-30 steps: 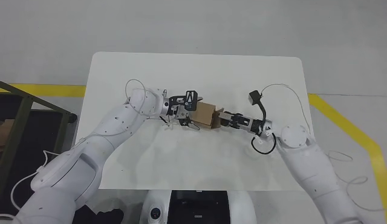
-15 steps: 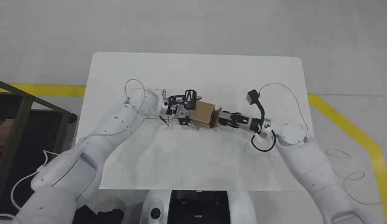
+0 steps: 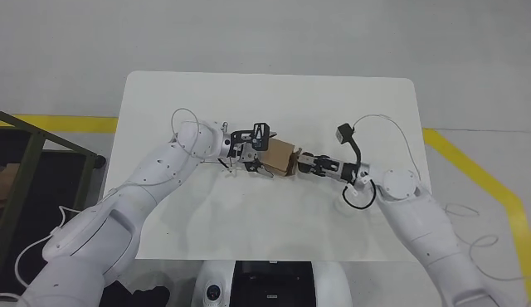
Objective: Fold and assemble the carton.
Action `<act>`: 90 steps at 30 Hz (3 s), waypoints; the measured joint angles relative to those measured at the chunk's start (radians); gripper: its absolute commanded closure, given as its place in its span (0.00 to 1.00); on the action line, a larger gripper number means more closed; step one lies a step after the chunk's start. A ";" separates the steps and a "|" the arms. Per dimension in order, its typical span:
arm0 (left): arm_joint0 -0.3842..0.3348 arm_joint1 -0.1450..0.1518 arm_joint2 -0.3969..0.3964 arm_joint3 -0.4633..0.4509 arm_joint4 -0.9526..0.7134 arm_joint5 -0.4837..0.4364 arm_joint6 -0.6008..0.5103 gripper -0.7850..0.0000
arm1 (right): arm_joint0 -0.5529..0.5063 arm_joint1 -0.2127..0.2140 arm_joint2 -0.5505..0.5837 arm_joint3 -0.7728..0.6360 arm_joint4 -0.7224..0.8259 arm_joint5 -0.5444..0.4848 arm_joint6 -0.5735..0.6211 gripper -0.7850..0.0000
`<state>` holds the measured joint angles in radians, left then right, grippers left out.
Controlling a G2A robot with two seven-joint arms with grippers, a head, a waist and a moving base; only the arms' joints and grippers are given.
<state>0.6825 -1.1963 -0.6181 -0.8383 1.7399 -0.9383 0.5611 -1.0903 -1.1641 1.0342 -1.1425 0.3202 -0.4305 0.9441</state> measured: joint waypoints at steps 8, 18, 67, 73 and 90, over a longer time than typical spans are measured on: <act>0.002 0.001 -0.001 0.002 0.000 0.000 0.005 0.00 | 0.009 -0.002 -0.002 0.019 0.025 0.002 0.031 0.92; 0.002 0.003 -0.003 0.005 0.000 0.000 0.007 0.00 | 0.019 -0.006 -0.015 0.020 -0.024 0.031 -0.010 0.87; 0.011 0.015 -0.016 -0.014 0.005 0.001 0.017 0.00 | 0.008 -0.008 -0.042 -0.137 -0.264 0.182 -0.145 0.93; 0.012 0.015 -0.015 -0.019 0.005 0.002 0.013 0.00 | 0.012 -0.011 -0.052 -0.157 -0.291 0.203 -0.159 0.87; 0.015 0.014 -0.015 -0.020 -0.001 0.002 -0.001 0.00 | -0.089 0.013 0.022 -0.234 -0.287 0.162 -0.162 0.69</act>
<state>0.6973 -1.1822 -0.6326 -0.8587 1.7389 -0.9361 0.5602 -1.1797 -1.1510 1.0566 -1.3768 0.0330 -0.2689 0.7822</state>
